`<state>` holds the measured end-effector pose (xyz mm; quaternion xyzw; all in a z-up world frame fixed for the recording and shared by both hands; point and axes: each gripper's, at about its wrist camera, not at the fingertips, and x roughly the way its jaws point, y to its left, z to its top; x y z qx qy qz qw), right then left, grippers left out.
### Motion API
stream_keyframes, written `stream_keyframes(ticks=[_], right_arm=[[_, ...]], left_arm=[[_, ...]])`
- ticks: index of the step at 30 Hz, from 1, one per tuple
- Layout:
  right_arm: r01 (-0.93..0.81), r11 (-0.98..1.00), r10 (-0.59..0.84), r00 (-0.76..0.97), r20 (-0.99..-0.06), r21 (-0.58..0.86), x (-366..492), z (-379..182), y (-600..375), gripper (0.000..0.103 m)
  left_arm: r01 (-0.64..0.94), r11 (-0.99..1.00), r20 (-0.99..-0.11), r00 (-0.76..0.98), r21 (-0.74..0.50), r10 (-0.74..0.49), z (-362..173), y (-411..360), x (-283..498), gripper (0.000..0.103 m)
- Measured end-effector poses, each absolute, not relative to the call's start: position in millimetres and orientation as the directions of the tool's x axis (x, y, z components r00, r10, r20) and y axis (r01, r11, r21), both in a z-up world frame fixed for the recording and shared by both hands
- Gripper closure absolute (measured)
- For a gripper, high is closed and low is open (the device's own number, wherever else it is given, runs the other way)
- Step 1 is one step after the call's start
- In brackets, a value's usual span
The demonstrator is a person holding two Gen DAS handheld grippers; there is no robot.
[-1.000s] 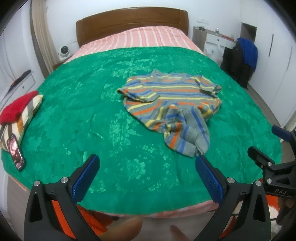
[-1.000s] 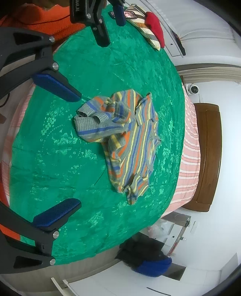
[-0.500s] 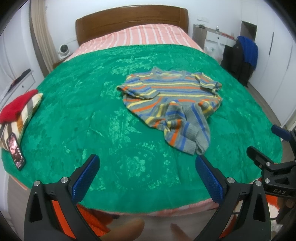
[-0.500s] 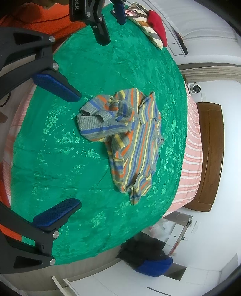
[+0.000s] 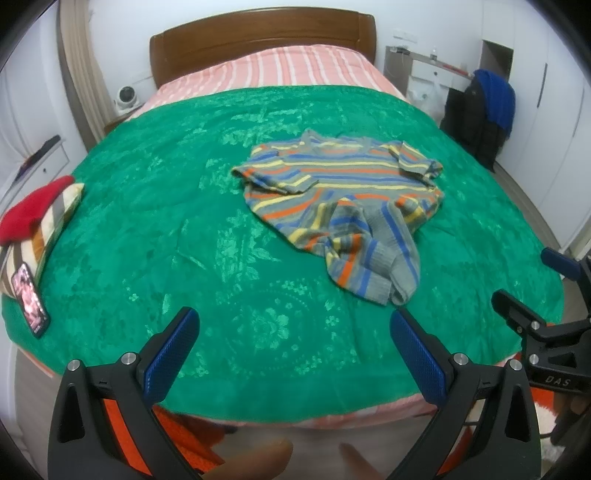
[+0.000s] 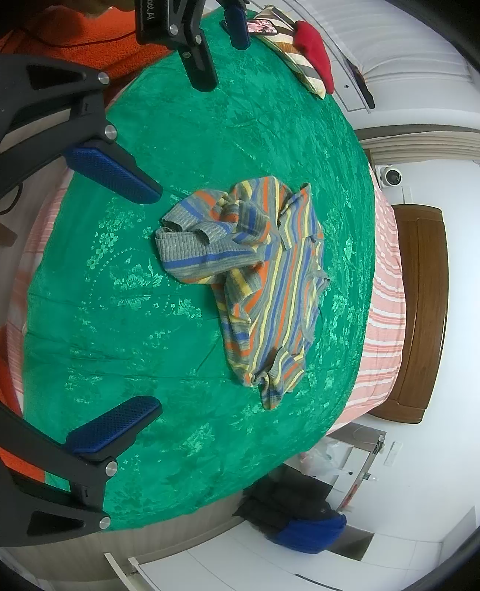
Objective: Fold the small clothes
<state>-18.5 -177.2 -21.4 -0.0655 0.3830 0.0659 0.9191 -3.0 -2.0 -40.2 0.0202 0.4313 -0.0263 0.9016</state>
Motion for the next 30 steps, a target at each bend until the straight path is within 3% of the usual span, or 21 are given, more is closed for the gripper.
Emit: stream_keyframes(ticks=[30], right_arm=[[-0.177,0.982,0.074,0.687,-0.723,-0.067,-17.6,-26.1,-173.7,0.000]], left_arm=[[0.068,0.998,-0.789,0.614,0.011,-0.033,-44.1,-4.1,-3.3,0.000]])
